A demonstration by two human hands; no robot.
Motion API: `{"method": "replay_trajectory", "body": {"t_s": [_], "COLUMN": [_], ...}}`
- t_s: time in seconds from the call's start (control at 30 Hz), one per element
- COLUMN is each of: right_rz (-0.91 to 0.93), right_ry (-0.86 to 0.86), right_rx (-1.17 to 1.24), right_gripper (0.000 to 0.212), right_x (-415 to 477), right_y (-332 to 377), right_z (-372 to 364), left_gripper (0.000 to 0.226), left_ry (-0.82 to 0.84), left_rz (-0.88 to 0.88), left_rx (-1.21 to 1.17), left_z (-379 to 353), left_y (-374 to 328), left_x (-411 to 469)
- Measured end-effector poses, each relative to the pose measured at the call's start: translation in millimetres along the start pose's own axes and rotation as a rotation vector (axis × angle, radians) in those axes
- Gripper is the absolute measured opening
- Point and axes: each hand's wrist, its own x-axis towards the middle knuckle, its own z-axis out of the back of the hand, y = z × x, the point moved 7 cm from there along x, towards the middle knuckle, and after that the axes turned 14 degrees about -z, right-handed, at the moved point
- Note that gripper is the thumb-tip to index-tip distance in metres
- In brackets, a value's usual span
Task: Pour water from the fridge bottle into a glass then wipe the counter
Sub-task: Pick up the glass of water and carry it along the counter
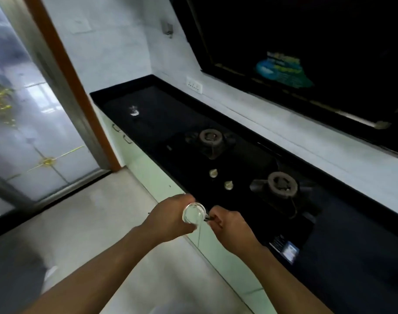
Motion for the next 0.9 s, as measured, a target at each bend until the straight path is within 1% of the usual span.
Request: {"method": "replay_trajectory", "body": {"t_s": [0.13, 0.27, 0.37, 0.57, 0.7, 0.77, 0.9], "right_rz": [0.036, 0.074, 0.126, 0.218, 0.306, 0.317, 0.304], "right_ry": [0.024, 0.087, 0.109, 0.174, 0.250, 0.275, 0.296], "right_rx": [0.000, 0.023, 0.048, 0.043, 0.021, 0.014, 0.013], "right_gripper": [0.008, 0.008, 0.014, 0.022, 0.019, 0.017, 0.020], "right_x": [45, 99, 145, 250, 310, 339, 395], "right_y": [40, 70, 90, 138, 176, 192, 222], "right_z": [-7, -14, -19, -41, -55, -64, -86], "left_gripper": [0.038, 0.036, 0.040, 0.047, 0.052, 0.054, 0.053], "left_ry": [-0.047, -0.106, -0.137, -0.198, -0.231, -0.247, -0.260], "left_rz": [0.024, 0.065, 0.103, 0.239, 0.304, 0.328, 0.335], "left_rx": [-0.032, -0.049, -0.041, -0.028, -0.033, -0.034, -0.039], "left_z": [36, 68, 88, 130, 152, 163, 184], "left_y": [41, 82, 114, 197, 251, 278, 334], "left_x": [6, 22, 40, 72, 90, 99, 120]}}
